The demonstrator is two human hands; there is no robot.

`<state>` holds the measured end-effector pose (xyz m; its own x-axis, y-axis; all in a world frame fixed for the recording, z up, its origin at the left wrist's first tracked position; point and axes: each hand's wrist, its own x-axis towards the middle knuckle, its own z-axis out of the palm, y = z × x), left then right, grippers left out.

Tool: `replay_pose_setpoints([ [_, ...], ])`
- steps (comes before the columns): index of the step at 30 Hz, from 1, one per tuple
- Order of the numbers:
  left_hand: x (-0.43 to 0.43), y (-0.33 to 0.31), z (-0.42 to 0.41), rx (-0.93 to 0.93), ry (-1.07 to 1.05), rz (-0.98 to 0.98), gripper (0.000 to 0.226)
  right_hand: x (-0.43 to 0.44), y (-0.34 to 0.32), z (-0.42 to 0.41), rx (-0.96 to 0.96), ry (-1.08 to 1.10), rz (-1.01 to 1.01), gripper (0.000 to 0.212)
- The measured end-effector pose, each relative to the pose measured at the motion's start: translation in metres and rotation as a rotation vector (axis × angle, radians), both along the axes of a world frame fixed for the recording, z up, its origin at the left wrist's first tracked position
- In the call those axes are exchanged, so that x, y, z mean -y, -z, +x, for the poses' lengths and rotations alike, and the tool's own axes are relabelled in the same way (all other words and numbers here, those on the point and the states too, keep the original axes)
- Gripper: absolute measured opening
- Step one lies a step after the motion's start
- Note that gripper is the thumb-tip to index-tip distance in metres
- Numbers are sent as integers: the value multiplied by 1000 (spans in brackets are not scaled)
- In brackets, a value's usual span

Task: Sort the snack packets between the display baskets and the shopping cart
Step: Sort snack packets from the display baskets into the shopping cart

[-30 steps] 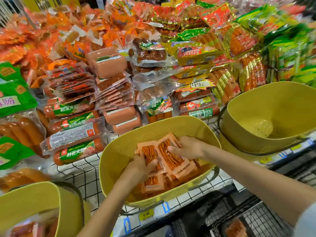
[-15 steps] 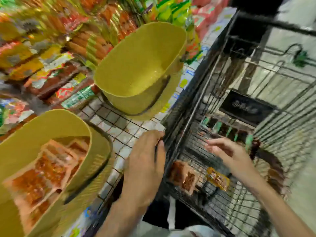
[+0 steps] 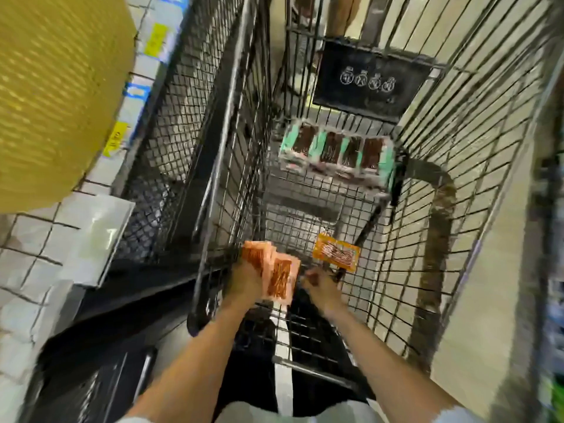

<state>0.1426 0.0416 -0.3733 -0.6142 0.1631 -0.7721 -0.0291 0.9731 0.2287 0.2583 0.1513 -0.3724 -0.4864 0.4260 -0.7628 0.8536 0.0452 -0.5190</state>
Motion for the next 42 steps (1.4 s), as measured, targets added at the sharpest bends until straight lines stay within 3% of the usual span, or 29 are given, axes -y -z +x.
replay_pose_setpoints([
  [5, -7, 29, 1, -17, -63, -173, 37, 20, 39, -20, 20, 146, -37, 38],
  [8, -9, 38, 3, -66, -86, -214, 41, 32, 59, -29, 83, 197, -56, 13],
  [11, -9, 46, 4, -139, -100, -234, 36, 40, 77, -35, 223, 129, -21, 54],
  [13, -8, 48, 7, -184, -66, -208, 32, 44, 85, -37, 264, 146, -20, 61],
  [17, -4, 51, 9, -239, -114, -134, 30, 48, 94, -29, 187, 364, -107, 48],
  [19, -2, 52, 9, -251, -110, -111, 35, 50, 89, -24, 50, 567, -215, 27],
  [22, -1, 52, 6, -239, -147, -89, 32, 48, 86, -16, -89, 652, -295, 11],
  [26, 1, 54, 5, -146, -253, -1, 37, 35, 86, -4, -103, 776, -516, 14],
  [30, 0, 54, 5, -64, -408, 55, 39, 11, 88, 16, -125, 805, -654, 33],
  [36, -5, 48, 10, -175, -275, -64, 47, -5, 78, 30, -126, 826, -697, 26],
  [42, -9, 46, 12, -221, -68, -89, 79, -8, 69, 31, -122, 827, -678, 29],
])
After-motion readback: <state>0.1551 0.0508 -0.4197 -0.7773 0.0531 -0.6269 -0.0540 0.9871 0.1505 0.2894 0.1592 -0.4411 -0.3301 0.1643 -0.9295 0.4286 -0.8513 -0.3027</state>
